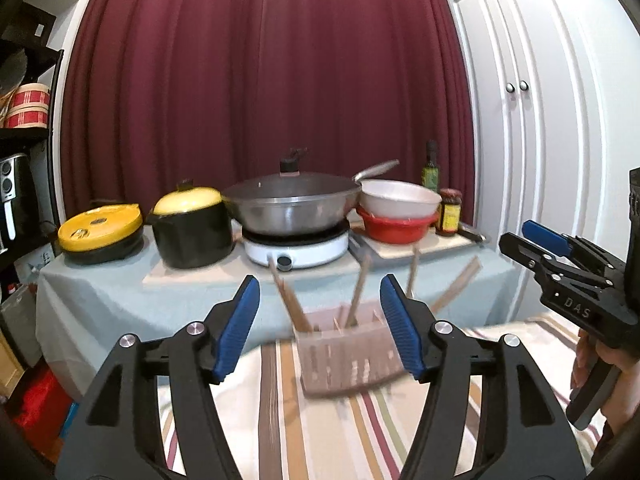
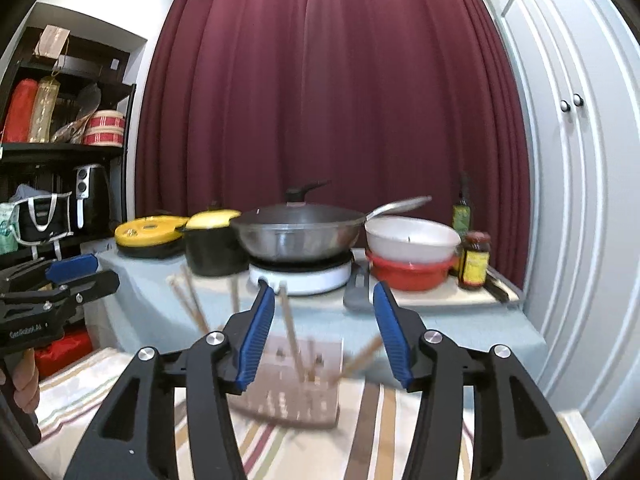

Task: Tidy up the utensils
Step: 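Open both tools to drop the chopsticks into the caddy, then move both open tools back over the chopstick pile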

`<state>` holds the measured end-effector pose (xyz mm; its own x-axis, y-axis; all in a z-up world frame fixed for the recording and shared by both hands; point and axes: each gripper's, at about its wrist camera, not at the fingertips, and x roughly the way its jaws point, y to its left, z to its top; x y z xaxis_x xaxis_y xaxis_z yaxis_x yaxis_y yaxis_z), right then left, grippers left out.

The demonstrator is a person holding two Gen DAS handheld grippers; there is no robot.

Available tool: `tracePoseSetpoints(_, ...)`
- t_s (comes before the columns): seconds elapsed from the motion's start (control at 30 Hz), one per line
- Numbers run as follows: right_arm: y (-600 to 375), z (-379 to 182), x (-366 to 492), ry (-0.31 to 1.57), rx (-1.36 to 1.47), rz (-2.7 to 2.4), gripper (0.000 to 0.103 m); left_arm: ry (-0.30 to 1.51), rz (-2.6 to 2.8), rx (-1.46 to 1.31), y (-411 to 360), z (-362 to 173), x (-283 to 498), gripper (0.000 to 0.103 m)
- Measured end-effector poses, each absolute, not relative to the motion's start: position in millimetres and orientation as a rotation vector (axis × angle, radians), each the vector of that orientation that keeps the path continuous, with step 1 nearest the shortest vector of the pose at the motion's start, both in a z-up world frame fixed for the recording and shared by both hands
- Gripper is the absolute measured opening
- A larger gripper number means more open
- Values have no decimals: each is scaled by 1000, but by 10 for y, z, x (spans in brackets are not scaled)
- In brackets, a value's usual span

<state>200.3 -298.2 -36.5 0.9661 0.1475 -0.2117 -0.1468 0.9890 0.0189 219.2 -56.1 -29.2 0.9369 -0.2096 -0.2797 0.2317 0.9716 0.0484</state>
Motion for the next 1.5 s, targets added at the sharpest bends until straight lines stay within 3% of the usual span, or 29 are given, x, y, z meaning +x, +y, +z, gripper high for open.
tracePoseSetpoints(0.63,-2947,-1492,661,476,64,131,52,509,-164,73,-402,-1293,1084,61)
tracePoseSetpoints(1.17,-2753,-1981,-40,595,42,158,52,632,-141,78,-308,-1879,486,61)
tracePoseSetpoints(1.5,-2458,-2205,-214,653,-3,246,38,647,-146,75,-306,-2045,263,61)
